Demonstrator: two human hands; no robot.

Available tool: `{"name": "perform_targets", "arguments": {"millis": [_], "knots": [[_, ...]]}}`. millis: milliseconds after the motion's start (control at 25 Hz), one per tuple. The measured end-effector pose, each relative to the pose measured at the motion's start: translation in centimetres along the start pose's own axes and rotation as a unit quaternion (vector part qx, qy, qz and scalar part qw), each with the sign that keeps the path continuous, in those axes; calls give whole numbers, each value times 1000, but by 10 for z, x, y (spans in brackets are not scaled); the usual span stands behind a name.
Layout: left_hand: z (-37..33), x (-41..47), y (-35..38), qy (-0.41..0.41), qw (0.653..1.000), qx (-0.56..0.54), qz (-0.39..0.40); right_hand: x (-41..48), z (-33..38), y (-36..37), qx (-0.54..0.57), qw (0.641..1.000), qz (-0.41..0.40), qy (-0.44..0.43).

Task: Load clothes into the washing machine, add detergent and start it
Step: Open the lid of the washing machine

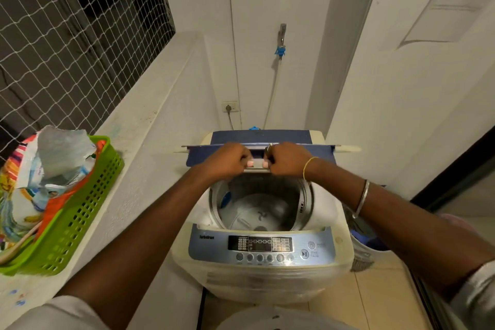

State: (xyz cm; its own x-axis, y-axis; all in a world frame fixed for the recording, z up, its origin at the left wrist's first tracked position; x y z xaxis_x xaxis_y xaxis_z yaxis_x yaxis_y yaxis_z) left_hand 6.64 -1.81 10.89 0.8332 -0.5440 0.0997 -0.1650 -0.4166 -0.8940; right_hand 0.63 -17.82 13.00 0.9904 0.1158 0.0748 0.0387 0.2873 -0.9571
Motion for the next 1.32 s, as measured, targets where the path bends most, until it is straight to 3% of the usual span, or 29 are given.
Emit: {"name": "perform_targets", "arguments": {"millis": [280, 640, 840, 1040, 1320], "knots": [[7, 76, -22, 32, 993, 53, -100, 60, -16, -30, -68, 992, -111, 4], [23, 138, -11, 14, 985, 112, -133, 128, -41, -23, -214, 969, -124, -23], [40, 157, 8, -56, 985, 117, -118, 143, -51, -6, -260, 959, -111, -13], [40, 171, 11, -143, 981, 123, -53, 146, -54, 2, -248, 959, -137, -9], [39, 156, 9, -133, 984, 88, -73, 132, -47, -1, -224, 966, -129, -3]]}}
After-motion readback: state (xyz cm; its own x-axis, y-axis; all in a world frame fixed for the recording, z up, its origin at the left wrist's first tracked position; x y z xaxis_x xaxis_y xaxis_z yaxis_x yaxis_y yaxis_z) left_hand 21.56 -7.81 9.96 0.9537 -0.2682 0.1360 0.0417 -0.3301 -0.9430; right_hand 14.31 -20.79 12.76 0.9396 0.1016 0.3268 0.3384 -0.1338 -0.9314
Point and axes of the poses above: each hand's wrist, its own x-axis towards the middle knuckle, its own y-axis out of the palm, z = x × y, the point moved 4 cm from there along x, towards the middle knuckle, and after that the axes turned 13 degrees about -z, right-handed, at the moved point
